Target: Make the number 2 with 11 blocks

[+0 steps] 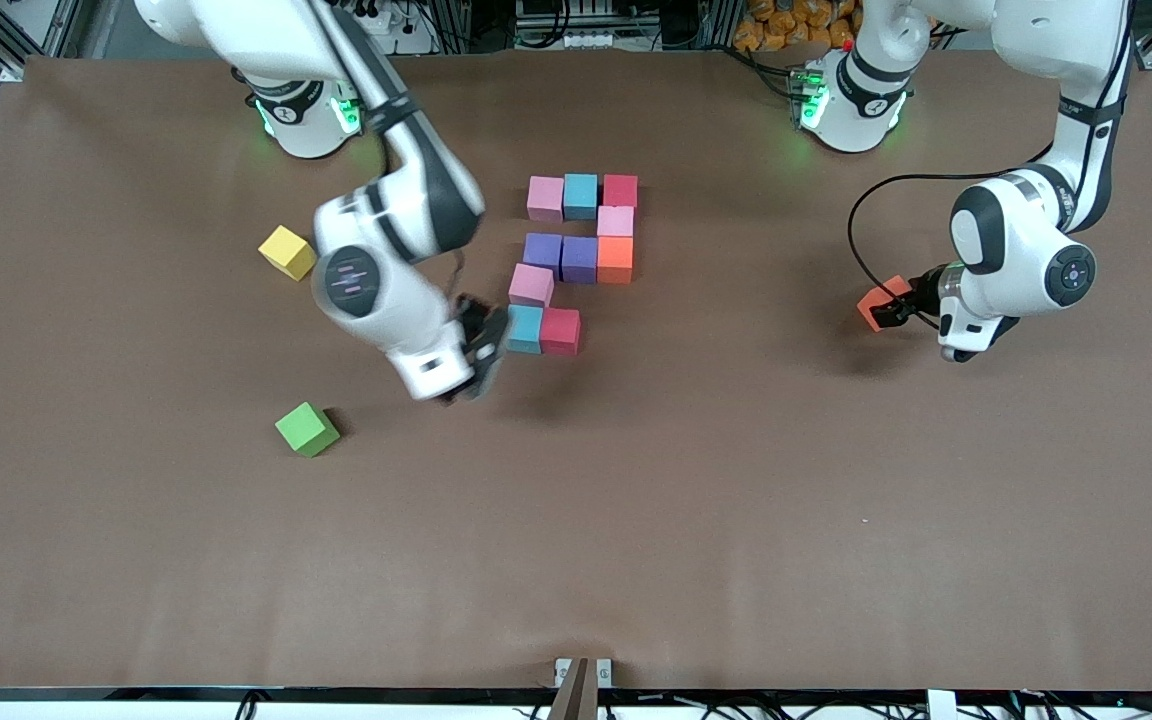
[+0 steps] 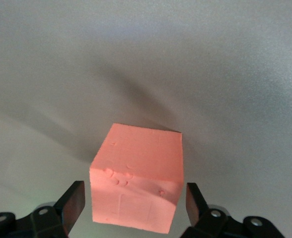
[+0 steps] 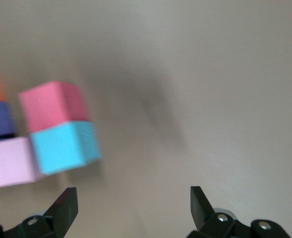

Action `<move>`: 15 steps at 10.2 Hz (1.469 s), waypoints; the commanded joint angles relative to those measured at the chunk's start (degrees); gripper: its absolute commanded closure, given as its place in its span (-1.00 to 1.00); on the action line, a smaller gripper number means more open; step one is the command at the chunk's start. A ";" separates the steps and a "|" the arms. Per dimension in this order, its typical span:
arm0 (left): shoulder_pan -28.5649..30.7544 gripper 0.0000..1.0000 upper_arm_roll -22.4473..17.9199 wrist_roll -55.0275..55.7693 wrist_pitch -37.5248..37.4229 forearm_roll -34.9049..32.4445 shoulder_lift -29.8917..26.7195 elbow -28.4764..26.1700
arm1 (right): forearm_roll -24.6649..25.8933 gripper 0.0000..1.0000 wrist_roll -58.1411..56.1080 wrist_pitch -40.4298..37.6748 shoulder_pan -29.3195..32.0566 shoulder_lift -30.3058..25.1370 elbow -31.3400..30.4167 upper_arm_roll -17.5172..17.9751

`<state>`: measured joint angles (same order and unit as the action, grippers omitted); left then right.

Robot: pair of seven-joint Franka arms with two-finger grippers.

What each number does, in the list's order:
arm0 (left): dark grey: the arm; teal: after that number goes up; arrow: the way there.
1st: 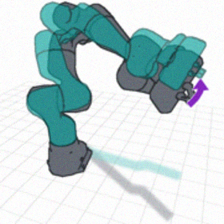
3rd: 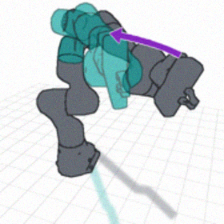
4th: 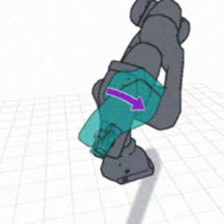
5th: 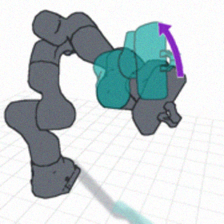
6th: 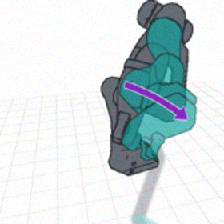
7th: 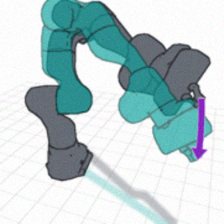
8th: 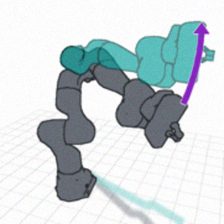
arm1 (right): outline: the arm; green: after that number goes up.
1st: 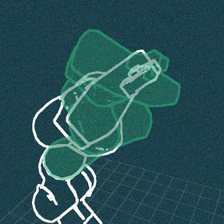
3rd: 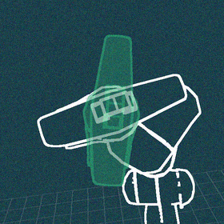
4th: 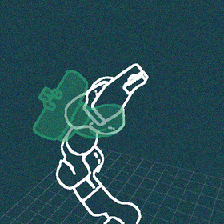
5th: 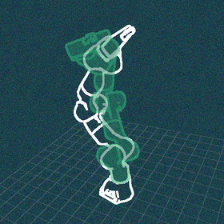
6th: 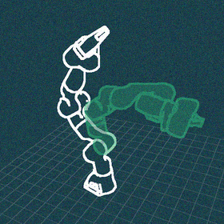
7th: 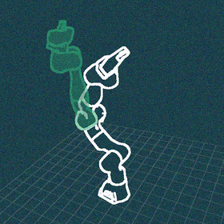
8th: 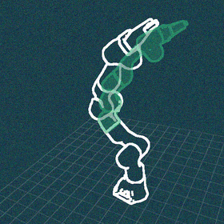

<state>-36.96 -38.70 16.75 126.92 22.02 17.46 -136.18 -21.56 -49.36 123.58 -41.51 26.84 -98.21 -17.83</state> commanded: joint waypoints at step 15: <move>-2.50 0.91 16.35 -14.99 -19.96 -4.43 1.87 28.39 | -3.31 -1.00 13.68 3.08 14.18 2.95 -6.47 -9.42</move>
<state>-38.96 -25.61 0.74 108.57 20.81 18.96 -111.91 -24.07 -34.32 126.13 -27.26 30.60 -103.31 -27.80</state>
